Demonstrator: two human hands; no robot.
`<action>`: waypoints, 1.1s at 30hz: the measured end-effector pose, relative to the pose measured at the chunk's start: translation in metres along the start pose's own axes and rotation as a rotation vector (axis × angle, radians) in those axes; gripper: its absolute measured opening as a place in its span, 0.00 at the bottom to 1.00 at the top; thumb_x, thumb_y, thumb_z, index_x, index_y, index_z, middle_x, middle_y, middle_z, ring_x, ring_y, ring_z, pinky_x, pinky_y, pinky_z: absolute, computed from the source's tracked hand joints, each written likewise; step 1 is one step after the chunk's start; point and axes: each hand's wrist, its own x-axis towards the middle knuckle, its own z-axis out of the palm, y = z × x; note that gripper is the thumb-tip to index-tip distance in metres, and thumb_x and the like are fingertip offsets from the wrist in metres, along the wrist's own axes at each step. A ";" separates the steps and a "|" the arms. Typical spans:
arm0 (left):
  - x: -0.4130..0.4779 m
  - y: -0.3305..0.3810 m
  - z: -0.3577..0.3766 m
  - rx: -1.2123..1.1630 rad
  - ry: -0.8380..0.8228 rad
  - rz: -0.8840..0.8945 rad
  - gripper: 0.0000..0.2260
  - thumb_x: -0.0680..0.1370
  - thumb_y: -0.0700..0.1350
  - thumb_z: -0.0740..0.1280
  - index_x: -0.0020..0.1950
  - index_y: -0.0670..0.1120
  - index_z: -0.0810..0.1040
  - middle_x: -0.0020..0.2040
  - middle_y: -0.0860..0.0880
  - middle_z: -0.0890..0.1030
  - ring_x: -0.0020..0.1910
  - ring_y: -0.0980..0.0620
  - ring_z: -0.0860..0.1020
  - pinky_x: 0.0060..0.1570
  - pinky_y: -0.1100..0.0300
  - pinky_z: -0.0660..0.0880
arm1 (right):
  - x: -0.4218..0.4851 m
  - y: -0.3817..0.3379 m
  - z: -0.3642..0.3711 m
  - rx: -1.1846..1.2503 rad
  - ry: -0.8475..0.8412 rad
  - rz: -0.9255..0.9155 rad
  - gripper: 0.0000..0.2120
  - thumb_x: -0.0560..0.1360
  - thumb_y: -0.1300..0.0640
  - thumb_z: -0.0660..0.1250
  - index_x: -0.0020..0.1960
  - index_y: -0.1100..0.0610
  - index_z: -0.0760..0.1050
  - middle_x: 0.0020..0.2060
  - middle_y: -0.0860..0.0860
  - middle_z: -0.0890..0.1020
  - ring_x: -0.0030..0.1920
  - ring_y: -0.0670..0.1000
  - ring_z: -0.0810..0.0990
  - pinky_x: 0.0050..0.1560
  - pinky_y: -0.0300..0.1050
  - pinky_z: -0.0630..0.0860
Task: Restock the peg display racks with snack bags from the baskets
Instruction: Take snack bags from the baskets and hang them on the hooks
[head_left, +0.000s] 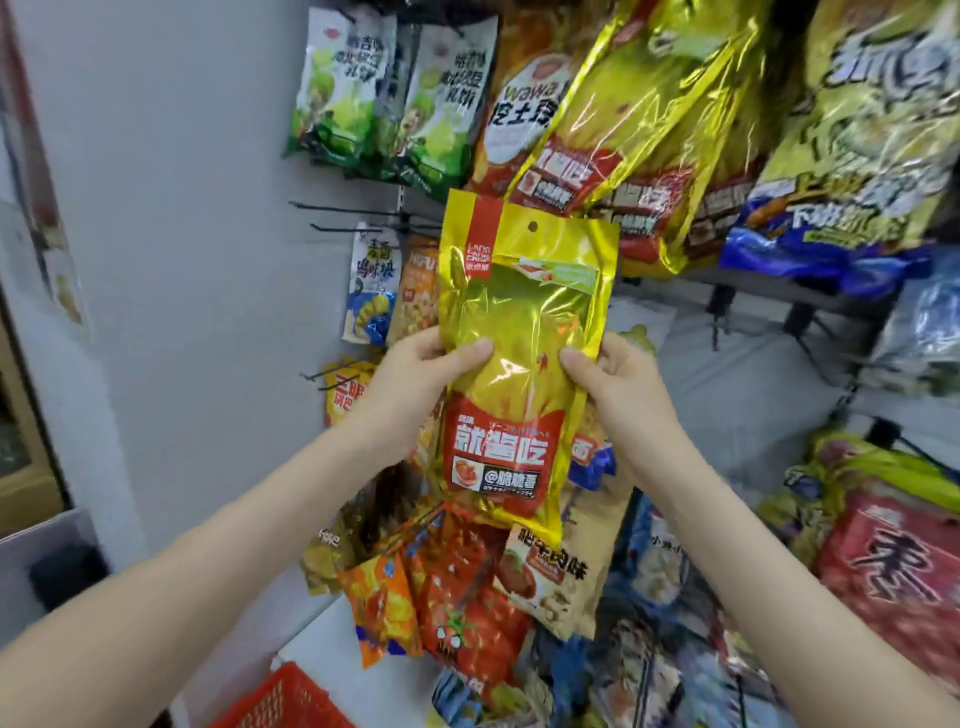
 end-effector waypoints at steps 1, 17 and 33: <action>0.003 0.009 0.005 0.001 -0.001 0.027 0.04 0.76 0.45 0.69 0.49 0.47 0.80 0.45 0.51 0.86 0.43 0.52 0.84 0.39 0.62 0.77 | 0.004 -0.009 -0.004 -0.006 0.011 -0.021 0.06 0.79 0.61 0.62 0.54 0.58 0.77 0.47 0.53 0.85 0.48 0.53 0.84 0.50 0.51 0.80; 0.106 0.154 0.045 0.082 -0.114 0.264 0.07 0.76 0.49 0.70 0.47 0.47 0.81 0.45 0.47 0.86 0.50 0.43 0.82 0.56 0.48 0.76 | 0.106 -0.136 -0.056 -0.211 0.188 -0.199 0.27 0.71 0.43 0.70 0.62 0.59 0.72 0.53 0.56 0.81 0.53 0.57 0.81 0.55 0.57 0.77; 0.203 0.160 0.058 0.328 -0.198 0.252 0.17 0.74 0.46 0.70 0.61 0.47 0.72 0.56 0.45 0.80 0.52 0.45 0.79 0.57 0.47 0.76 | 0.201 -0.177 -0.077 -0.683 0.424 -0.456 0.14 0.77 0.65 0.64 0.44 0.46 0.78 0.51 0.49 0.79 0.49 0.49 0.76 0.41 0.39 0.69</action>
